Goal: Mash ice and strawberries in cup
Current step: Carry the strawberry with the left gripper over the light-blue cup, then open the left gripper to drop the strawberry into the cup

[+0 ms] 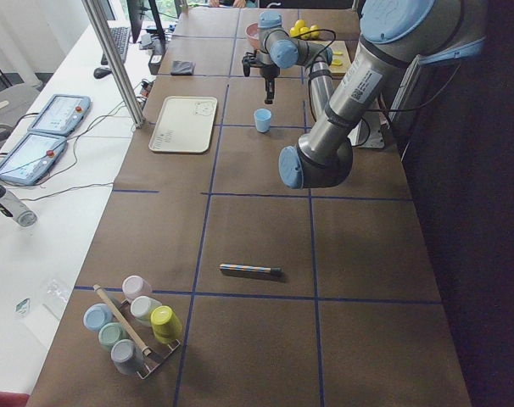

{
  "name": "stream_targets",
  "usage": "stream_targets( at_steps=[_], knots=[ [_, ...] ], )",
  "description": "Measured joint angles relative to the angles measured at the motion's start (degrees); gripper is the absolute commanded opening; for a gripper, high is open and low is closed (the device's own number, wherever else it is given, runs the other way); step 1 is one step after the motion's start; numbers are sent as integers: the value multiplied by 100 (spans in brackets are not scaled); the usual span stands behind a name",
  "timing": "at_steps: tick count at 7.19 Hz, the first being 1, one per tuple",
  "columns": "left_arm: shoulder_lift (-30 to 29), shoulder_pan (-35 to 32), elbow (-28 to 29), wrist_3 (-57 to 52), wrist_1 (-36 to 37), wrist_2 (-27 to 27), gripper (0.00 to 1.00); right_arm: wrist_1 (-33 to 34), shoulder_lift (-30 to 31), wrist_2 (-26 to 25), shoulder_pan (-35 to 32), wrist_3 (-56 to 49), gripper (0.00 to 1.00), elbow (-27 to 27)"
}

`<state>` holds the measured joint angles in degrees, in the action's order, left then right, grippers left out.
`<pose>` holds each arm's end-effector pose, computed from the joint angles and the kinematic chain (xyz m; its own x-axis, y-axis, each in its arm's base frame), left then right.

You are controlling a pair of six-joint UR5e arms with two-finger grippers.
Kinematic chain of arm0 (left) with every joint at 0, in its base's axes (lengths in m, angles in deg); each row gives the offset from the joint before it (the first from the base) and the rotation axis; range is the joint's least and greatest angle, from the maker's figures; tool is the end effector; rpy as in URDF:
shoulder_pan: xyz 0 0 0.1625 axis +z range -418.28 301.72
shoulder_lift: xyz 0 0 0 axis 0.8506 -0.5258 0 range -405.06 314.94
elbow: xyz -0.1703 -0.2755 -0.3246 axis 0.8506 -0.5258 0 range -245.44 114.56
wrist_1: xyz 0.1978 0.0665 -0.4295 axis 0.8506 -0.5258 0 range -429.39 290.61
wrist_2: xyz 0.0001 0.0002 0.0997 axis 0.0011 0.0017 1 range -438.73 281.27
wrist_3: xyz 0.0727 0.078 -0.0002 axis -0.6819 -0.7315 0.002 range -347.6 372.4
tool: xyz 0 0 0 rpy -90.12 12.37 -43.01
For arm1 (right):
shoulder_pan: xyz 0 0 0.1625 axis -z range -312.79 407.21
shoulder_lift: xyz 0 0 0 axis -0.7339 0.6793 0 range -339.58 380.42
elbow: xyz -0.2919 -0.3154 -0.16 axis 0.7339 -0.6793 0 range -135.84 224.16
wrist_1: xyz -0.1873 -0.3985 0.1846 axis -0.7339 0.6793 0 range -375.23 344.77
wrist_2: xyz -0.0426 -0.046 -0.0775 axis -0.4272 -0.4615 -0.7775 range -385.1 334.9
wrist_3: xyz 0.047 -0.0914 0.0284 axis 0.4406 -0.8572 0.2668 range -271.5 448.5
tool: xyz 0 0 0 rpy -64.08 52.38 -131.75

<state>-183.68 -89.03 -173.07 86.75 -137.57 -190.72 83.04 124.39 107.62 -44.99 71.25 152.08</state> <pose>0.5273 -0.4224 0.0467 0.6581 -0.1007 -0.7462 0.0742 0.9949 -0.0688 0.0778 -0.4376 0.6616 0.7106 -0.2199 0.6683 0.1806 0.9751 0.1288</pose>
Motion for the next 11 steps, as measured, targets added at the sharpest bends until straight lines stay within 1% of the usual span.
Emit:
stream_targets(
  at_steps=[1,2,4,5,7,8,9,10,11],
  knots=[
    [-292,53,416,160,-155,74,2,0,0,0,0,2,99,0],
    [-415,117,777,296,-464,180,2,0,0,0,0,2,99,1],
    [-460,219,1350,403,-1046,360,2,0,0,0,0,3,99,0],
    [-452,236,1535,408,-1220,385,2,0,0,0,0,3,99,-3],
    [-358,243,1624,387,-1316,394,3,0,0,0,0,2,99,-10],
    [-283,244,1605,371,-1327,387,6,-1,0,0,0,2,99,-13],
    [-245,257,1588,365,-1333,375,20,0,0,0,0,3,99,-18],
    [-233,279,1577,362,-1340,368,54,0,0,-2,0,2,99,-22],
    [-227,304,1576,363,-1378,364,84,0,0,-6,0,3,99,-23]
  ],
)
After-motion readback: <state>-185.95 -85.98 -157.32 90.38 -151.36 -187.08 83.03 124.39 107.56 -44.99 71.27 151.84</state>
